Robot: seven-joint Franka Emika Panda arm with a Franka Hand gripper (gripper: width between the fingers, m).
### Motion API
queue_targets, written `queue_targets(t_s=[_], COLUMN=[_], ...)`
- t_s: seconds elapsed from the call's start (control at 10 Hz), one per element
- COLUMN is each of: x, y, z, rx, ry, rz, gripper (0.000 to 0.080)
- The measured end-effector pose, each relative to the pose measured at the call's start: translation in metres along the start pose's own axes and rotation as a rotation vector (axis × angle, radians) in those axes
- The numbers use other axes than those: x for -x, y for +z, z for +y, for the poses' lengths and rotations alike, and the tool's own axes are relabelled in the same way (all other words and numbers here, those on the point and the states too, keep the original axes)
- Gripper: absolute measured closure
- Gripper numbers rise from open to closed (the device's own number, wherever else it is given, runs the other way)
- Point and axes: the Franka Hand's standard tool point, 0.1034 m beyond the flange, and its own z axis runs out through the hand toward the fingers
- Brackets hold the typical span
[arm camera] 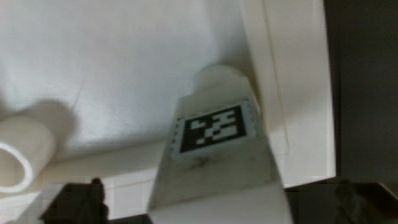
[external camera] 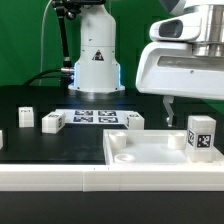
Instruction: Assemble one leg
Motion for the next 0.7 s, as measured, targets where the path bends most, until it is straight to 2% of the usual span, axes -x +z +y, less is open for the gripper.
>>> queue_targets(t_s=[0.3,0.4,0.5,0.6,0.7], x=[-0.001,-0.001,-0.001,-0.001,-0.0012], y=[-0.0002,0.0002,0.0003,0.0004,0.0004], z=[0.0017,0.0021,0.0024,0.0025,0.0026], rx=[0.002,0.002,0.002,0.002,0.002], ry=[-0.097,-0.093,-0.093,-0.079,-0.053], rz=[0.0,0.0,0.0,-0.001,0.0], gripper=[0.015,0.0238,0.038,0.038,0.0506])
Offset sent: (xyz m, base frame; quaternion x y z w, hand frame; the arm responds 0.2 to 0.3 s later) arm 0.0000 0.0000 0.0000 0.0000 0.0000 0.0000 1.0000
